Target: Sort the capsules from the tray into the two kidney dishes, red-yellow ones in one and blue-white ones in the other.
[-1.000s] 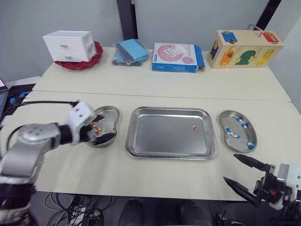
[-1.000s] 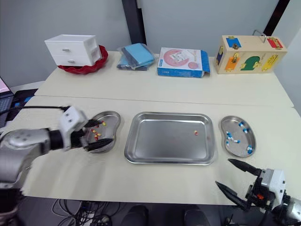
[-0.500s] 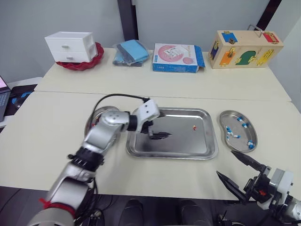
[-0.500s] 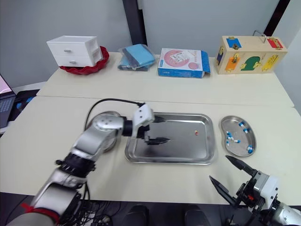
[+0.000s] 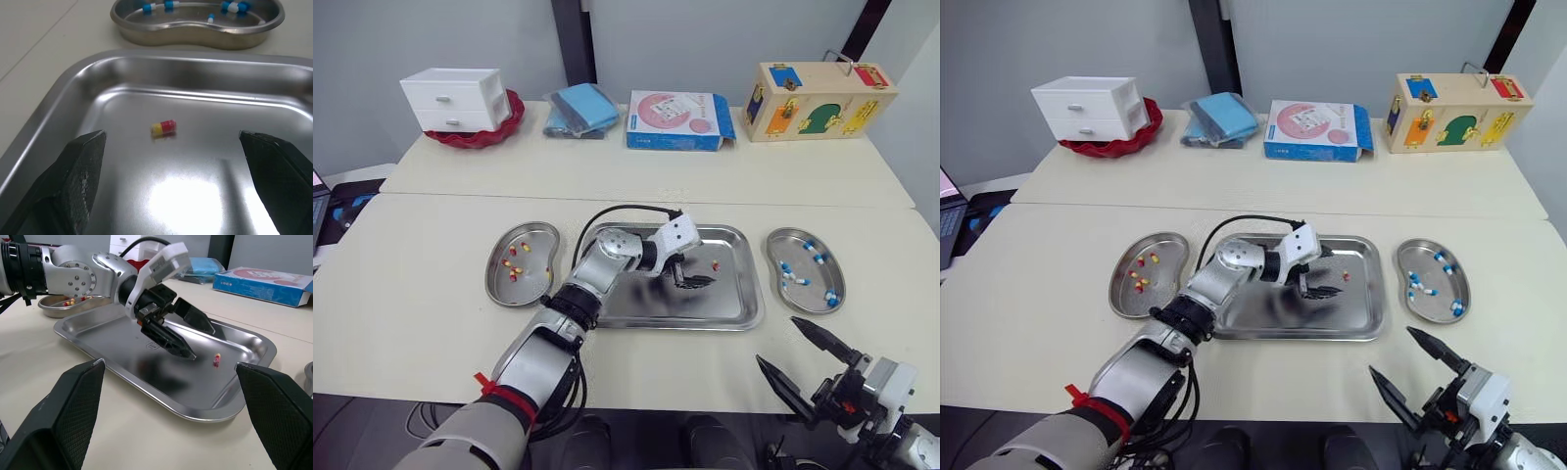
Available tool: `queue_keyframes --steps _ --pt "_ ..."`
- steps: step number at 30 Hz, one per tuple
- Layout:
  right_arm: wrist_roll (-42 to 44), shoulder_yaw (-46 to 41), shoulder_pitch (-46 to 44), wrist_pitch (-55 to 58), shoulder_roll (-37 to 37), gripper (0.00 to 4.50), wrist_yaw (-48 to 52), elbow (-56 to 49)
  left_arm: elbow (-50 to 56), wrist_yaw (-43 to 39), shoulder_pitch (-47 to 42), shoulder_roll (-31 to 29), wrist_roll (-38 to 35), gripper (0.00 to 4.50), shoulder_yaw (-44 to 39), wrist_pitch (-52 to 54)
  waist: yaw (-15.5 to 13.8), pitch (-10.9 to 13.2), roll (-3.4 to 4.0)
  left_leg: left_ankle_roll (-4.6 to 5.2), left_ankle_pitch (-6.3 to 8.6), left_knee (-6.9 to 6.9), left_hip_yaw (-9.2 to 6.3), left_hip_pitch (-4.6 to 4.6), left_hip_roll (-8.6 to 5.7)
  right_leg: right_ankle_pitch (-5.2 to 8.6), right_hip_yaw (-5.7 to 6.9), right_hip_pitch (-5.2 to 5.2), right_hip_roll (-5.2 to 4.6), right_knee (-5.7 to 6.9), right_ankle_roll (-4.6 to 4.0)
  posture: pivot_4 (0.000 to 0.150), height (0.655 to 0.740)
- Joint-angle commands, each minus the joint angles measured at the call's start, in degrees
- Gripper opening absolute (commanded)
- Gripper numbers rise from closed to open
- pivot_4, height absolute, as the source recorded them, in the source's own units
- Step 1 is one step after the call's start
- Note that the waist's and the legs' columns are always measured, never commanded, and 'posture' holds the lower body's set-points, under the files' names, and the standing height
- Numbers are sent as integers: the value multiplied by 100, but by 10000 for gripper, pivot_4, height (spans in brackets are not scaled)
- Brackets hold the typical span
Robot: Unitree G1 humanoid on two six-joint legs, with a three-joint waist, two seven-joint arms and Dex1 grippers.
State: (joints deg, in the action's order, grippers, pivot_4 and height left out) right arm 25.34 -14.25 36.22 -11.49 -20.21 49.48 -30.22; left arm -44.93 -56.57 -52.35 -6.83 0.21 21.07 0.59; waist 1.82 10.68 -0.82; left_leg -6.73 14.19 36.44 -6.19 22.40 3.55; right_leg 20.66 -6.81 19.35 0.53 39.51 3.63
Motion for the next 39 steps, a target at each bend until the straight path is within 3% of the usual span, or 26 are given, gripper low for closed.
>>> queue_keyframes --steps 1,19,23,26,39 --pt "-65 40 108 -162 3 45000 -155 -240 -465 142 -285 200 194 44902 -34 -405 -1 0 0 0 0 0 0 1 -1 0 0 0 0 0 0 1500 7400" --pt "-224 307 304 -336 15 45000 -623 -408 -1220 183 -526 541 485 44902 -203 -666 -1 0 0 0 0 0 -2 1 -1 0 2 0 0 1 1 1500 7400" --pt "-250 342 345 -363 15 45000 -682 -425 -1328 262 -557 569 539 36020 -221 -708 -2 0 0 0 0 0 -2 0 0 0 2 0 0 1 1 1500 7400" --pt "-269 364 383 -380 17 45000 -720 -435 -1381 256 -546 578 607 25916 -187 -736 -2 0 0 0 0 0 -2 1 -1 0 2 0 0 1 1 1500 7400" --pt "-351 458 457 -425 16 45000 -902 -490 -1585 435 -610 679 790 25916 -233 -760 -2 -1 0 0 0 0 -2 -1 -1 0 2 -2 0 1 1 1500 7400"
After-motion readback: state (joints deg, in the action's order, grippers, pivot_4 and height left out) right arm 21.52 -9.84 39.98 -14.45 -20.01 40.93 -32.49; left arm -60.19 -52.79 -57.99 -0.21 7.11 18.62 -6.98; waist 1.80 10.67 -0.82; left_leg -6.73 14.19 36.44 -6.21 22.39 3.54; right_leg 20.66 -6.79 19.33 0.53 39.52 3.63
